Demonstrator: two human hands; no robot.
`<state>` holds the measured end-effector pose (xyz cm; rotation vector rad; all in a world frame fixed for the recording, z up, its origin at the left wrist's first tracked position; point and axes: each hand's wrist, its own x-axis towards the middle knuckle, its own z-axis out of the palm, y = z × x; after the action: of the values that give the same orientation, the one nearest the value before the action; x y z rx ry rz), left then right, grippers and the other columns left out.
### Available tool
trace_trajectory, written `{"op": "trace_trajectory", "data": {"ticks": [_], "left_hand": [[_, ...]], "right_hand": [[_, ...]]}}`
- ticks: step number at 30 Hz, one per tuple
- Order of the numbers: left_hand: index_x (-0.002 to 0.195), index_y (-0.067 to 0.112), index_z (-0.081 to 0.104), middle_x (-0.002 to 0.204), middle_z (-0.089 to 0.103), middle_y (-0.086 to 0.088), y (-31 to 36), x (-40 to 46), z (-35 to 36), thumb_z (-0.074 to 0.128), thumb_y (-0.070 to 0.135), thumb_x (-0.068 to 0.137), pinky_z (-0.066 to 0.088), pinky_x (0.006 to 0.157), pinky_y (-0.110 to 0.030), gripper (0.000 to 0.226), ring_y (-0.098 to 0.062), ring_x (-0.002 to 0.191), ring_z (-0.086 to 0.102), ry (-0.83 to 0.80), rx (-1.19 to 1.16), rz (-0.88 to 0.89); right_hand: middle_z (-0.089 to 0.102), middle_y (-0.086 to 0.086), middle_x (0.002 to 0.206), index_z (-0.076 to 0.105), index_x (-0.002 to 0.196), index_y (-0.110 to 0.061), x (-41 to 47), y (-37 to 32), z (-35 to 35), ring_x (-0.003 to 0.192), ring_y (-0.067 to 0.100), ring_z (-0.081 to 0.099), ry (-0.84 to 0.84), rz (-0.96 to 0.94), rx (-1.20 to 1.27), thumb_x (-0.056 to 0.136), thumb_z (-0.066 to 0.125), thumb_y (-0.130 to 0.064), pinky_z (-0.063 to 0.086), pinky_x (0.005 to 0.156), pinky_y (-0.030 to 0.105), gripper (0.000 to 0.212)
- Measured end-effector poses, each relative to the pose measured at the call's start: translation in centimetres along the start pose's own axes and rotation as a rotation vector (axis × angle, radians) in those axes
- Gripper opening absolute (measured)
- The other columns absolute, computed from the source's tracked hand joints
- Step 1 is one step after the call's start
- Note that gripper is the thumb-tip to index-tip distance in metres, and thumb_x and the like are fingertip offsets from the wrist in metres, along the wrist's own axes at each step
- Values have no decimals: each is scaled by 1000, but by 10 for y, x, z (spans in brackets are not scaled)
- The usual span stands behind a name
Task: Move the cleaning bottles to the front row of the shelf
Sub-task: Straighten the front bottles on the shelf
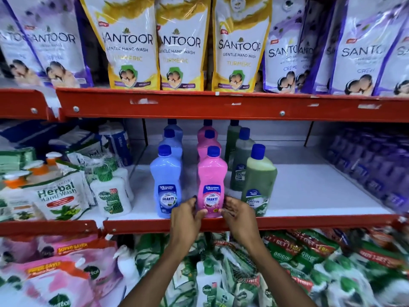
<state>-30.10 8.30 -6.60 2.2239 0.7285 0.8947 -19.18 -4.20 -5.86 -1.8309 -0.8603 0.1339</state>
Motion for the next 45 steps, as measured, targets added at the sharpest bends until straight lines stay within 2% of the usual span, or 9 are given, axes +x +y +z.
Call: {"op": "trace_trajectory", "data": {"ticks": [14, 19, 23, 26, 29, 34, 39, 43, 45], "left_hand": [[102, 17, 75, 95, 80, 2, 11, 0, 0, 80, 23, 75, 59, 78, -21, 28, -2, 79, 72, -1, -77, -65], [108, 18, 73, 100, 79, 3, 7, 0, 2, 80, 23, 76, 59, 78, -19, 32, 0, 83, 73, -26, -113, -90], [112, 17, 71, 103, 78, 6, 11, -3, -3, 78, 23, 78, 58, 82, -18, 35, 3, 85, 72, -53, -158, -81], [122, 13, 65, 109, 68, 20, 10, -17, -15, 79, 20, 78, 55, 92, -19, 47, 11, 92, 66, -56, -283, -103], [115, 16, 70, 111, 73, 11, 2, -36, -32, 77, 22, 80, 56, 84, -13, 36, 7, 91, 70, 88, -317, -131], [92, 21, 69, 86, 77, 7, -21, -42, -71, 79, 21, 78, 56, 68, -15, 17, 0, 76, 72, 410, -328, -124], [132, 11, 53, 123, 60, 7, -55, -16, -88, 83, 23, 74, 53, 88, -22, 67, -11, 106, 65, 171, -244, -157], [122, 12, 62, 112, 68, 11, -58, 4, -92, 80, 15, 76, 51, 77, -4, 50, -8, 100, 69, 3, -174, -75], [111, 15, 69, 102, 76, 7, -56, 11, -92, 79, 12, 74, 57, 79, -15, 38, -5, 88, 72, -29, -106, -55]], "right_hand": [[77, -6, 103, 71, 113, -16, 1, 1, 1, 85, -4, 70, 41, 30, 13, 82, 73, -6, 57, 86, 20, 33], [74, -8, 102, 70, 116, -13, 1, 2, 2, 77, -15, 63, 54, 24, 4, 82, 73, -7, 52, 76, 5, 34], [75, 0, 108, 68, 119, -11, -1, -2, 2, 86, -3, 68, 62, 25, 45, 82, 73, -6, 58, 90, 28, 37], [72, -3, 116, 62, 126, -15, -15, -1, 7, 98, 6, 70, 186, 38, 82, 84, 73, -12, 58, 90, 29, 44], [69, -10, 112, 64, 117, -29, -41, -6, 23, 95, 2, 68, 335, -41, 113, 86, 69, -15, 62, 82, 33, 34], [70, -13, 109, 70, 110, -24, -54, -37, 72, 97, 2, 67, 203, -246, 48, 85, 69, -8, 54, 90, 23, 30], [63, 0, 132, 54, 136, -9, -28, -54, 107, 120, 14, 61, 131, -90, 17, 87, 65, -11, 45, 104, 25, 49], [72, 1, 117, 62, 126, -10, -10, -57, 112, 105, 17, 69, 86, -59, -104, 85, 63, -6, 46, 85, 16, 40], [77, -1, 104, 68, 114, -15, -5, -59, 113, 90, 11, 72, 60, -49, -131, 83, 64, -4, 48, 75, 15, 33]]}}
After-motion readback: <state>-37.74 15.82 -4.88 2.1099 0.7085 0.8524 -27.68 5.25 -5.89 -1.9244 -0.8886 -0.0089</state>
